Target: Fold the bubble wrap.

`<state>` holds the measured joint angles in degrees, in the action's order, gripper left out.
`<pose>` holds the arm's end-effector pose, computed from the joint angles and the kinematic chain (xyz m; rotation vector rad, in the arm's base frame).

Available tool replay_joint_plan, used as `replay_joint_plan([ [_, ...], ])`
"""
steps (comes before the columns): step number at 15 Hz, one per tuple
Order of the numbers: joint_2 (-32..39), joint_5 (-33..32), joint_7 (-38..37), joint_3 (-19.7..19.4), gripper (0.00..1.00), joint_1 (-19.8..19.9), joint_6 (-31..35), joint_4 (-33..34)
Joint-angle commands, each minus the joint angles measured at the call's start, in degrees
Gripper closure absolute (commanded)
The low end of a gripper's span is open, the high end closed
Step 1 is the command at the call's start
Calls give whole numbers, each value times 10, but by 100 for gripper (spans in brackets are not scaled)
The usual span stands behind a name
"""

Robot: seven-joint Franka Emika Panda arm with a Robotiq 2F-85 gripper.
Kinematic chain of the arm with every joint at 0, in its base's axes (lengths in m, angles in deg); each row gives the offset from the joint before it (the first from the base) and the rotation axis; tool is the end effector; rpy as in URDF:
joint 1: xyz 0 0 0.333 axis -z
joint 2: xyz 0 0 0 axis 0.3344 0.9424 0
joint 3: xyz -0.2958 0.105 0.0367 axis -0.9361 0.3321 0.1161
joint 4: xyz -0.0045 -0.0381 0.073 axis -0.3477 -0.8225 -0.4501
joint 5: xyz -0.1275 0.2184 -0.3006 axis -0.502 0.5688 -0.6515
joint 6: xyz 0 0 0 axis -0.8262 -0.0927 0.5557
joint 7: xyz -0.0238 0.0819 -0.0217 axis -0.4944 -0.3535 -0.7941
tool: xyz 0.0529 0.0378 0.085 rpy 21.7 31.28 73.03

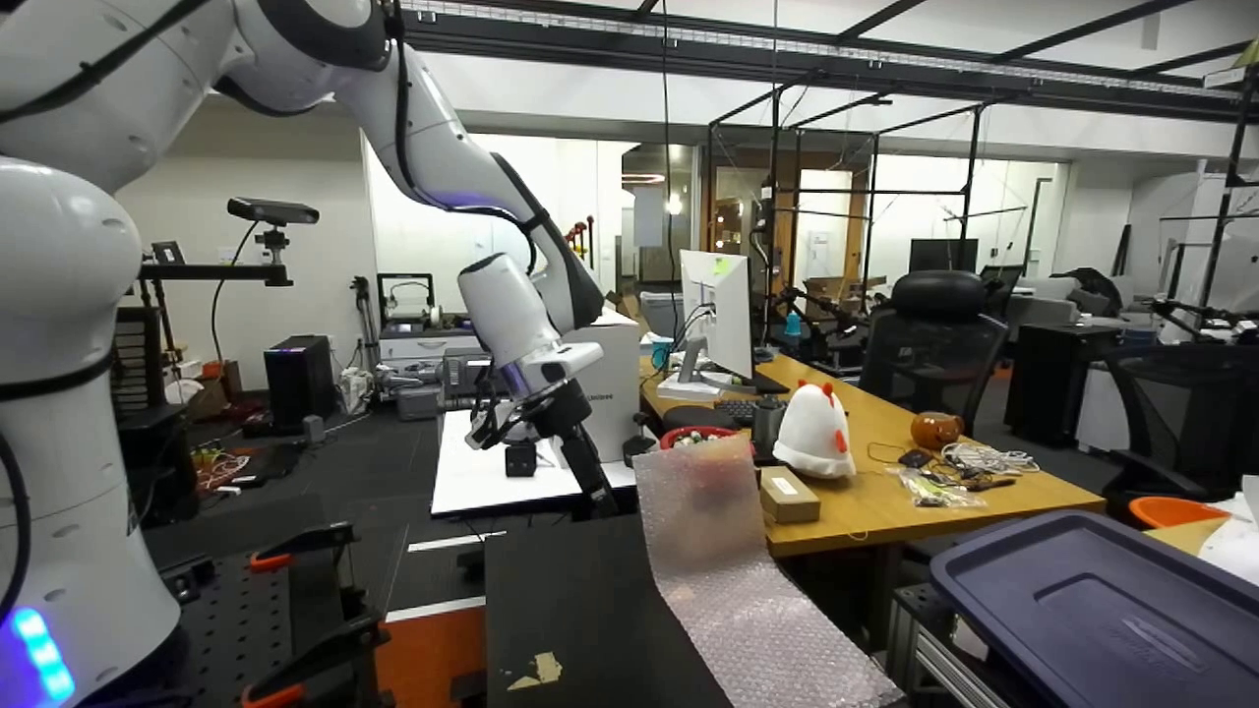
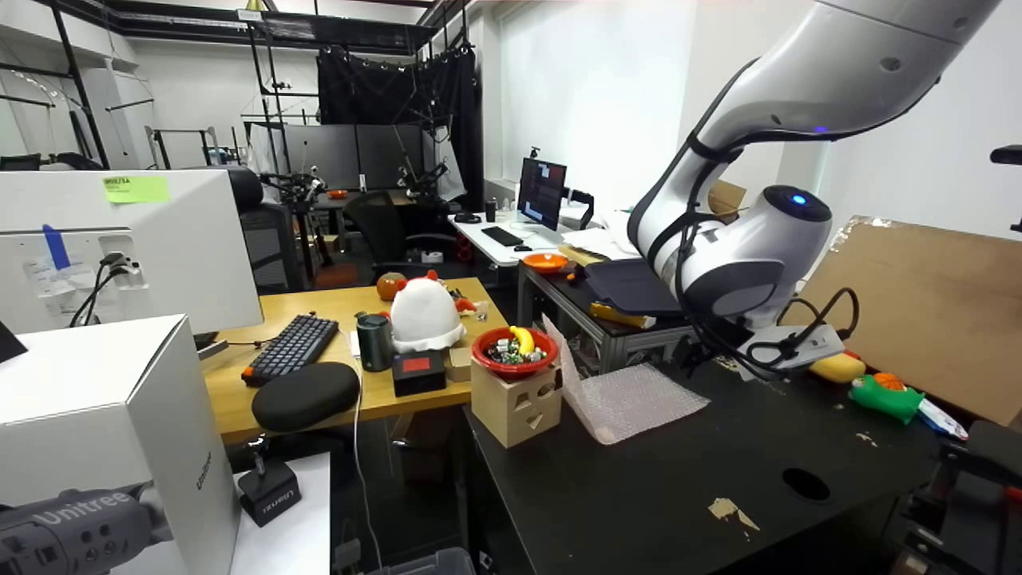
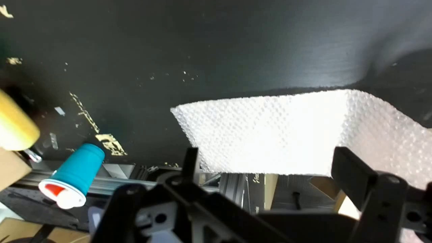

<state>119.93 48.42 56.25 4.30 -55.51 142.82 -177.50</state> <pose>0.4451 0.0009 0.1511 2.7060 -0.5990 0.5430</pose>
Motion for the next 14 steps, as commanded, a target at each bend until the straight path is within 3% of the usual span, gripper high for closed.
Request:
replay_joint_plan([
  [1,-65,21,98,34,0,53,0,2],
  [6,-95,76,185,270,0,271,-1,-14],
  [8,-81,103,201,335,0,332,-1,-13],
  [10,-69,128,203,376,0,365,-1,-17],
  [14,-48,149,197,416,0,384,-3,-38],
])
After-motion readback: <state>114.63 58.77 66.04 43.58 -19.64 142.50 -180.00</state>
